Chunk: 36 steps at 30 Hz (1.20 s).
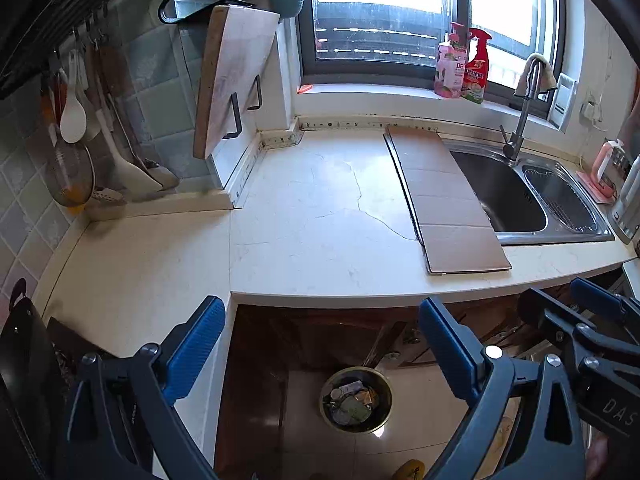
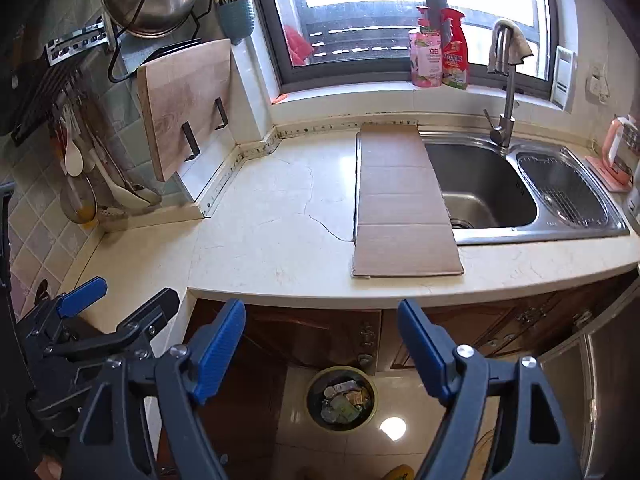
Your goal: Collect trash
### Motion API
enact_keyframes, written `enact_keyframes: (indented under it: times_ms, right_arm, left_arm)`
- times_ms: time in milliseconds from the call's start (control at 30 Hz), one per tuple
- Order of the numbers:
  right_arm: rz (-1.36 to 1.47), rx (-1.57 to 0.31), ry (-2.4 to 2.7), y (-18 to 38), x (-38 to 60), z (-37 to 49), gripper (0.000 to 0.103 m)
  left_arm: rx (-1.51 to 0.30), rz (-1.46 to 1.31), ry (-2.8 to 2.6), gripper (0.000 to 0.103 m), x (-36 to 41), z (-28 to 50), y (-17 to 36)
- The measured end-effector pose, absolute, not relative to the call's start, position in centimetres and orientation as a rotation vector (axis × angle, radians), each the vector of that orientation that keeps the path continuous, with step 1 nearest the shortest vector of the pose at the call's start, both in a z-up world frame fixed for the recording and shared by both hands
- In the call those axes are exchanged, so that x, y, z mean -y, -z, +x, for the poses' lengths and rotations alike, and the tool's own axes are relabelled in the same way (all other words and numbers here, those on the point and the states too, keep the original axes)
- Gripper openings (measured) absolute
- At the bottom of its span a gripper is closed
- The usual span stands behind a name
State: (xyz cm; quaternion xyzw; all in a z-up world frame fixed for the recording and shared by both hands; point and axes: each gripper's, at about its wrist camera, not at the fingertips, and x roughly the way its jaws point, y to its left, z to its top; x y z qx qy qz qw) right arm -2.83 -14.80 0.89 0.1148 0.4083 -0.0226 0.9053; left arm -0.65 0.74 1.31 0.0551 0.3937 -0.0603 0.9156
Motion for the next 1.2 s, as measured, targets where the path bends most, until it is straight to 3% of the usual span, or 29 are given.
enact_keyframes:
  times_ms: [1200]
  right_arm:
    - [0.233,-0.805,0.156,-2.5,14.2,-7.8,0.079]
  left_arm:
    - [-0.792,0.121,0.181,0.096,-0.6,-4.1,-2.4]
